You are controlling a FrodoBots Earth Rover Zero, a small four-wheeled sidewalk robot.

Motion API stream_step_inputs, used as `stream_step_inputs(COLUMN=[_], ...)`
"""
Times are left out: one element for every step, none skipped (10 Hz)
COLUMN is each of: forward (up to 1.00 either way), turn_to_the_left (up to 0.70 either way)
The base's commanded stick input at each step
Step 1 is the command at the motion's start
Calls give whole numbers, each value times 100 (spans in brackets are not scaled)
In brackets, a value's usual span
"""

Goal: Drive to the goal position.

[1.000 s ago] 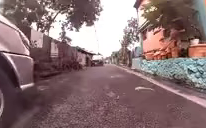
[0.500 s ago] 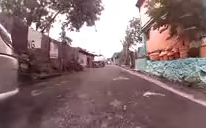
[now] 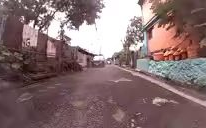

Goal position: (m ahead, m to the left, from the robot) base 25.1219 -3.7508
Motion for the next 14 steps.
stream_step_inputs(forward=[70,70,73,85,88,100,100,100,100,100,100,100,100,100], turn_to_the_left=[0,0,0,0,0,0,0,0,0,0,0,0,0,0])
